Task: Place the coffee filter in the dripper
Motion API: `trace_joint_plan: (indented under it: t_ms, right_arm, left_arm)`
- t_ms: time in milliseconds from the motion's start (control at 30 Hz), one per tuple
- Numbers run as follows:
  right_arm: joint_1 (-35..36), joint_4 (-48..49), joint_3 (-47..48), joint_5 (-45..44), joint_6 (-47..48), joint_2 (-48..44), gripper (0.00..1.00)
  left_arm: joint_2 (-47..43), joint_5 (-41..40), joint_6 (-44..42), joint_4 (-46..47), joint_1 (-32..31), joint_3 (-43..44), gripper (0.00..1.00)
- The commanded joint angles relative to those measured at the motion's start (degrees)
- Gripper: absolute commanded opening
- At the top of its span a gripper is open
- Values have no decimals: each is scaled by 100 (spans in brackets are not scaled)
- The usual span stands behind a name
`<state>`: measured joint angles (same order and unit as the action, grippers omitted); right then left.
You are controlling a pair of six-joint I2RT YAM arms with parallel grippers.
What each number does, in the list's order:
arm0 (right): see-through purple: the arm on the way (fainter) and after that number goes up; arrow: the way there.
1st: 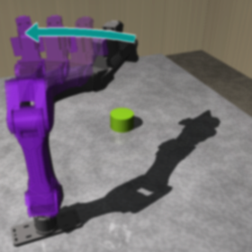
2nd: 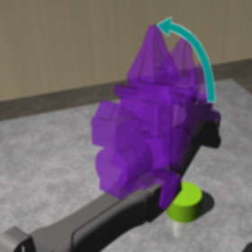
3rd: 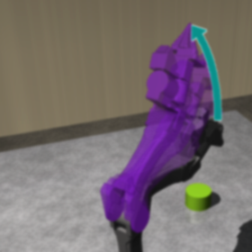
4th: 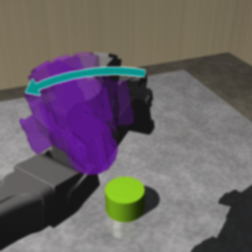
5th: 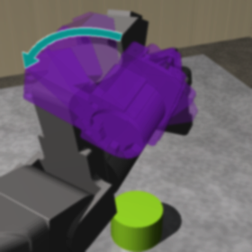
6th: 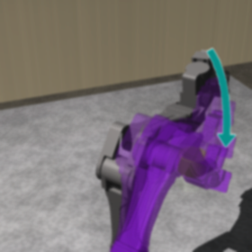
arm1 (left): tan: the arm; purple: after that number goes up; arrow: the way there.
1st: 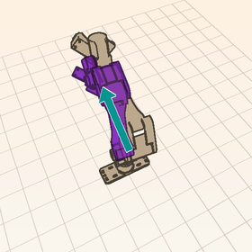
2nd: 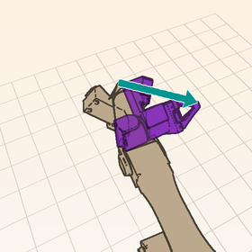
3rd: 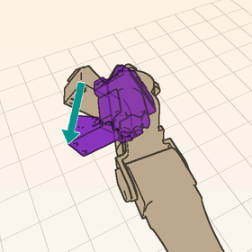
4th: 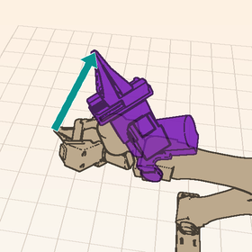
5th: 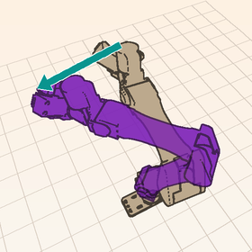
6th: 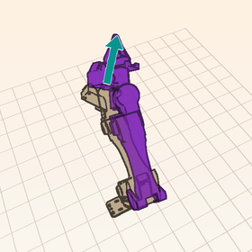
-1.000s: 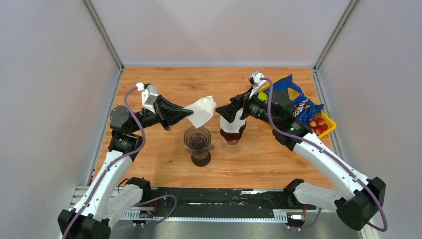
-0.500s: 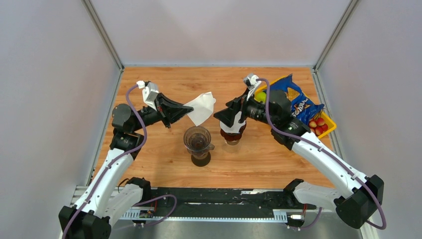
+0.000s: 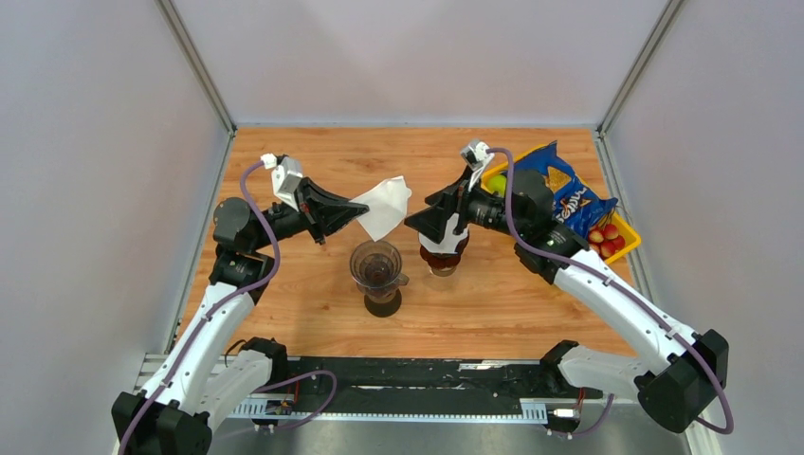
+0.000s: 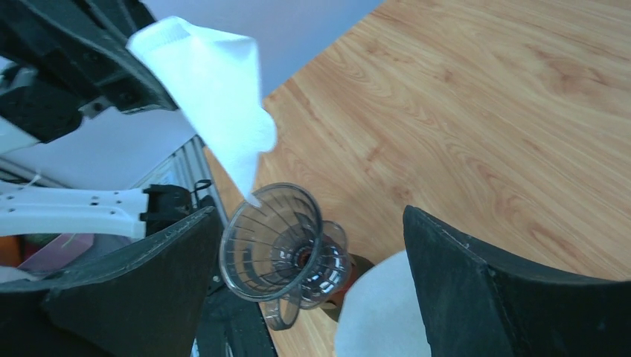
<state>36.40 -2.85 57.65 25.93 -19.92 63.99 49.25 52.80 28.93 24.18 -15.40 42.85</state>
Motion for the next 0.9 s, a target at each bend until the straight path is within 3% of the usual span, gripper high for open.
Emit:
trace_joint_plan:
  t_ms: [0, 233, 333, 467, 600, 733, 833, 867]
  right_arm:
    - [-13, 1026, 143, 1112, -489, 85, 94]
    - [-13, 1501, 298, 1386, -921, 373, 84]
    - [-11, 1640, 371, 1496, -1066, 521, 73]
    - [-10, 1856, 406, 1689, -1282, 637, 48]
    - [-10, 2022, 384, 1841, -1372, 620, 30]
    - [-10, 2034, 354, 1872, -1334, 572, 0]
    - [-11, 2013, 344, 1883, -1284, 594, 0]
    - [-10, 2002, 348, 1915, -1276, 616, 0]
  left_arm:
    - [32, 367, -67, 327, -24, -18, 0]
    - [64, 670, 7, 664, -29, -105, 0]
    - [52, 719, -10, 683, -25, -125, 0]
    - [43, 687, -68, 608, -30, -159, 0]
    - [41, 551, -112, 468, -30, -180, 0]
    - [42, 424, -78, 359, -25, -174, 1]
    - [65, 440, 43, 451, -28, -164, 11]
    - [80, 450, 69, 493, -30, -170, 26]
